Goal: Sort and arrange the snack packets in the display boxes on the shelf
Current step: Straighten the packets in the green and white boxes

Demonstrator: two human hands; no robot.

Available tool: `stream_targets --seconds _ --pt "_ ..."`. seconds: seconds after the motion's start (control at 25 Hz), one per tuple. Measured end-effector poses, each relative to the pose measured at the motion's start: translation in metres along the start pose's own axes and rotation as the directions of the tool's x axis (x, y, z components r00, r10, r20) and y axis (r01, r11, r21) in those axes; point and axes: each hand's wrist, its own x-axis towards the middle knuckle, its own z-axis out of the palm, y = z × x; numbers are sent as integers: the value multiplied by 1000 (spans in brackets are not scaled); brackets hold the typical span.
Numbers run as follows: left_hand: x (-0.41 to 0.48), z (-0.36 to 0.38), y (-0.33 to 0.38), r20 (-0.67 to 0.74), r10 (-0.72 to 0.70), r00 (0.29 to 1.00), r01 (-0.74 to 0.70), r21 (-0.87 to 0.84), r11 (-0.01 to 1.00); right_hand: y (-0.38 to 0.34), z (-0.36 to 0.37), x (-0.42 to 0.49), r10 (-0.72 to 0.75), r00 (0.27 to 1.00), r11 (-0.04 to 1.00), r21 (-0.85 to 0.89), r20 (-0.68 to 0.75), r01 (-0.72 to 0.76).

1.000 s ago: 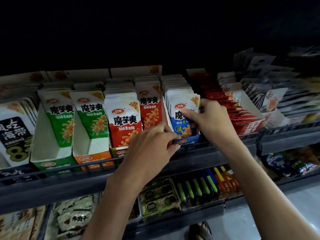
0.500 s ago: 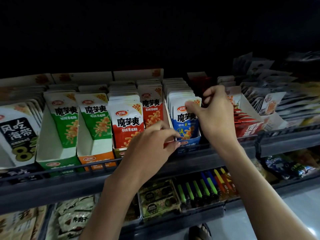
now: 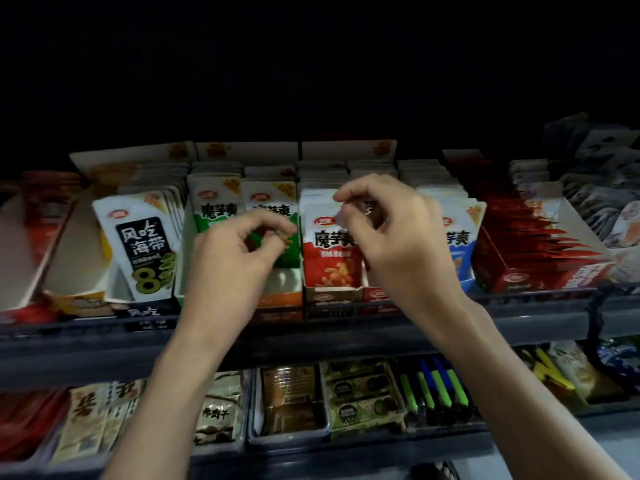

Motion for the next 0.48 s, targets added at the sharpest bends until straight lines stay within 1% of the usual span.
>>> stream_targets --seconds 0.08,0.2,0.36,0.48 --pt "4 -17 -14 -71 -79 994 83 46 995 -11 21 4 -34 997 999 -41 62 36" --pt "9 -32 -28 -84 -149 985 159 123 980 -23 45 13 -43 981 989 -132 192 69" --pt "9 -43 -37 -56 -176 983 184 200 962 -34 67 20 79 950 965 -262 302 3" --pt "8 -49 -41 -18 -191 981 191 215 958 -42 82 20 114 933 939 -345 342 12"
